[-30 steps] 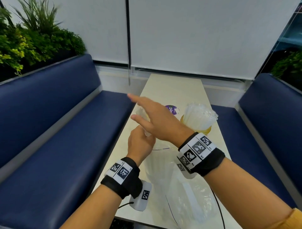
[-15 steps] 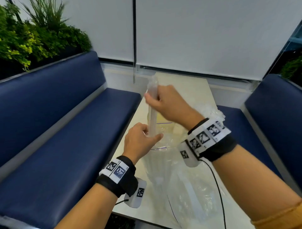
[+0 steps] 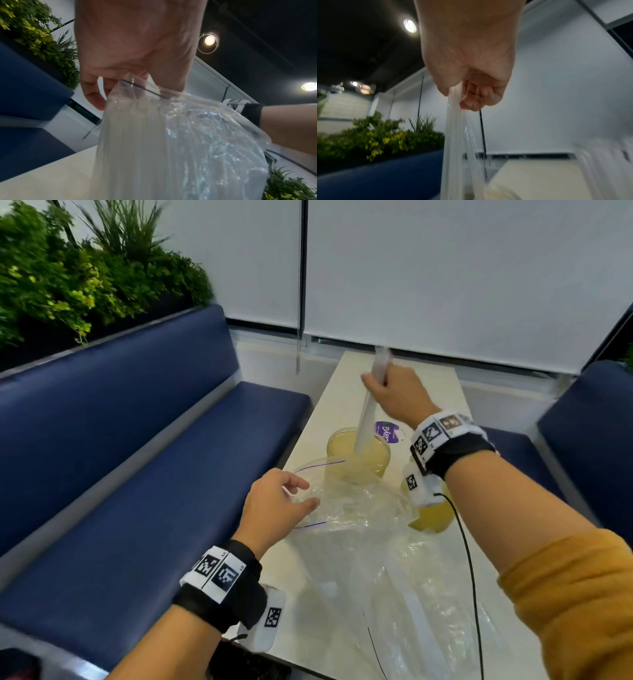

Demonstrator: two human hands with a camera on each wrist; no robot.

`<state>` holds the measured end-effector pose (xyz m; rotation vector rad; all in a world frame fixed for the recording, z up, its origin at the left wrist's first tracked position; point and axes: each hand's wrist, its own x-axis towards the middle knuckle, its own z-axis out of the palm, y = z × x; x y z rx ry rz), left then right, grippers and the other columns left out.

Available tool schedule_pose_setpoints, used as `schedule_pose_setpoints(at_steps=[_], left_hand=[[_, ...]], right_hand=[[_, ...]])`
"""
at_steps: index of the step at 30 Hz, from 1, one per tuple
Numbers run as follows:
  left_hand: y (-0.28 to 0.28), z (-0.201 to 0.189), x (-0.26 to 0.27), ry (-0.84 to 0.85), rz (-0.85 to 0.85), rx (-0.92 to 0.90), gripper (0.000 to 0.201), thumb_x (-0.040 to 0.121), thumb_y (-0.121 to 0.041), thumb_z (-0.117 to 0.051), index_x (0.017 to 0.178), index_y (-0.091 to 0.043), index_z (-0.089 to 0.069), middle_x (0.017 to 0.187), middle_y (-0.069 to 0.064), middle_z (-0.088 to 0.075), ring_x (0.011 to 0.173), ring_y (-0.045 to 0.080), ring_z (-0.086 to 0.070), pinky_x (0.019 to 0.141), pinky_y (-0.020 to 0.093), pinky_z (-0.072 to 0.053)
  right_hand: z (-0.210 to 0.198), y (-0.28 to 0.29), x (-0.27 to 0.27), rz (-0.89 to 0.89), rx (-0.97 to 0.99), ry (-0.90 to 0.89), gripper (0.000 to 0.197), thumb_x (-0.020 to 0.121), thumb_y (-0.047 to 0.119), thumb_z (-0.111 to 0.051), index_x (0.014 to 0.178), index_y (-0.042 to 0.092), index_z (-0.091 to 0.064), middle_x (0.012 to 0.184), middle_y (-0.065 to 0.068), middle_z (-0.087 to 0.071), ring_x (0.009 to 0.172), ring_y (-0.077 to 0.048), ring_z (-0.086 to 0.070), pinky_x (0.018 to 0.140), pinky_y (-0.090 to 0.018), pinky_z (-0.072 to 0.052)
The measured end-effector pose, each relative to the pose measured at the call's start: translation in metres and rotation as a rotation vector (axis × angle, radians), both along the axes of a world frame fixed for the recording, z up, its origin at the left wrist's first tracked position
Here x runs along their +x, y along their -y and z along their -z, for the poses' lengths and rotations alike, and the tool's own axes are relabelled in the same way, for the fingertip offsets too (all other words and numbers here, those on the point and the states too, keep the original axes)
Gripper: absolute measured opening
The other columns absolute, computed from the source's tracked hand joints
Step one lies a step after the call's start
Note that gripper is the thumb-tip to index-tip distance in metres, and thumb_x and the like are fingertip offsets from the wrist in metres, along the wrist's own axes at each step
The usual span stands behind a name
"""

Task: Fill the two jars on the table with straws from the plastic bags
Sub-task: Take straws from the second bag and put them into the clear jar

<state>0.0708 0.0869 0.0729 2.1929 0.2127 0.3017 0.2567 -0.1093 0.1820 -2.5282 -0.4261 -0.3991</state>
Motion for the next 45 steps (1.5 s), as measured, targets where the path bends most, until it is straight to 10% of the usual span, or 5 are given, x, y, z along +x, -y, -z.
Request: schedule_pose_setpoints(at_steps=[13, 21, 26, 32, 45], left_hand=[[0.004, -0.002, 0.003, 0.085, 0.087, -0.082, 0.021, 0.097, -0.008, -0.058, 0.101, -0.020, -0.075, 0.106, -0.009, -0.067, 0.094, 0.008, -0.062, 0.075, 0.003, -0.045], [0.013, 0.000, 0.003, 0.065, 0.084, -0.284, 0.041, 0.097, 0.004, -0.038, 0.111, -0.013, -0.072, 0.109, 0.000, -0.066, 0.103, 0.021, -0.070, 0.076, 0.006, -0.046], [0.009, 0.002, 0.004, 0.045, 0.074, -0.377, 0.049, 0.095, 0.010, -0.031, 0.123, -0.009, -0.068, 0.124, 0.002, -0.065, 0.102, 0.021, -0.073, 0.078, 0.012, -0.052], [0.014, -0.002, 0.000, 0.037, 0.097, -0.369, 0.051, 0.096, 0.009, -0.034, 0.131, -0.011, -0.064, 0.125, 0.000, -0.065, 0.110, 0.020, -0.070, 0.100, 0.029, -0.054], [0.015, -0.006, -0.015, 0.026, 0.108, -0.416, 0.046, 0.096, -0.051, -0.060, 0.131, -0.021, -0.064, 0.134, -0.011, -0.062, 0.116, 0.008, -0.064, 0.104, 0.032, -0.050]], right_hand=[[0.057, 0.026, -0.007, 0.099, -0.372, -0.367, 0.087, 0.069, 0.057, -0.084, 0.139, 0.015, -0.052, 0.131, -0.009, -0.061, 0.118, -0.029, -0.059, 0.097, -0.042, -0.051], [0.005, -0.010, -0.106, -0.359, -0.185, 0.024, 0.012, 0.088, 0.027, -0.063, 0.086, 0.021, -0.073, 0.076, 0.005, -0.069, 0.071, -0.015, -0.062, 0.075, -0.038, -0.056], [0.037, -0.015, -0.120, -0.430, -0.700, -0.535, 0.074, 0.080, 0.011, -0.069, 0.147, 0.024, -0.041, 0.138, 0.003, -0.055, 0.104, -0.026, -0.068, 0.088, -0.042, -0.059], [0.046, -0.023, -0.121, -0.480, -0.732, -0.610, 0.086, 0.078, 0.021, -0.082, 0.144, 0.036, -0.030, 0.134, -0.002, -0.052, 0.067, -0.021, -0.071, 0.070, -0.039, -0.062], [0.054, -0.024, -0.135, -0.580, -0.467, -0.316, 0.036, 0.096, 0.030, -0.064, 0.128, 0.018, -0.057, 0.124, 0.000, -0.064, 0.110, -0.018, -0.058, 0.090, -0.030, -0.043]])
